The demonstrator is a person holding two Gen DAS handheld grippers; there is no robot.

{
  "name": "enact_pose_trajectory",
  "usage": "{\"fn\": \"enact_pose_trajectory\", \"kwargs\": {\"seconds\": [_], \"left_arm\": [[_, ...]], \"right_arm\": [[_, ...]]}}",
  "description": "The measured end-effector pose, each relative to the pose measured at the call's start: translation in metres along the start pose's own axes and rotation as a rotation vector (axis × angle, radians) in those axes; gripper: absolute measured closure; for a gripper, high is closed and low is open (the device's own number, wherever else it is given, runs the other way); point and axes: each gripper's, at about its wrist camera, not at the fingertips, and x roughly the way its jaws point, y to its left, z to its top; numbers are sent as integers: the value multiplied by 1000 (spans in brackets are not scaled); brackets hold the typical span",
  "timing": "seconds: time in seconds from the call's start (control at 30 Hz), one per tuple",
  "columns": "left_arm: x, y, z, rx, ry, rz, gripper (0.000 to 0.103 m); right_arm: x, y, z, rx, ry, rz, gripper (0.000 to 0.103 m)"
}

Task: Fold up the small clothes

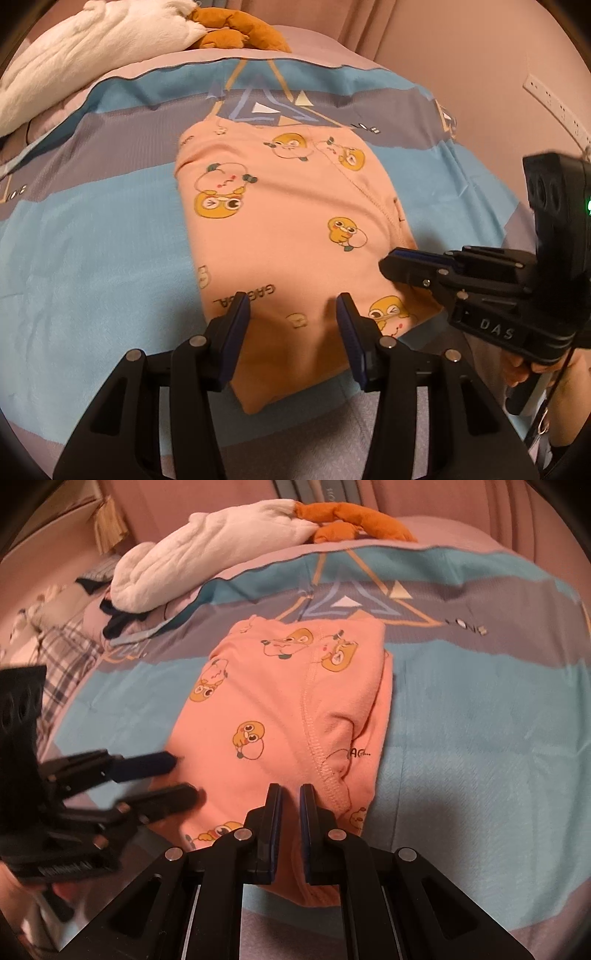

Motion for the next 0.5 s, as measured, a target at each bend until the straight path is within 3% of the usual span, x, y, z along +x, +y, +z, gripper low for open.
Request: {"fn": "enact_pose_trajectory", "kwargs": {"seconds": [0.5], "left_arm": [[-18, 17, -11, -47, 4, 53, 51]], "right_arm": [[-8, 2, -9, -7, -34, -18, 97]]}}
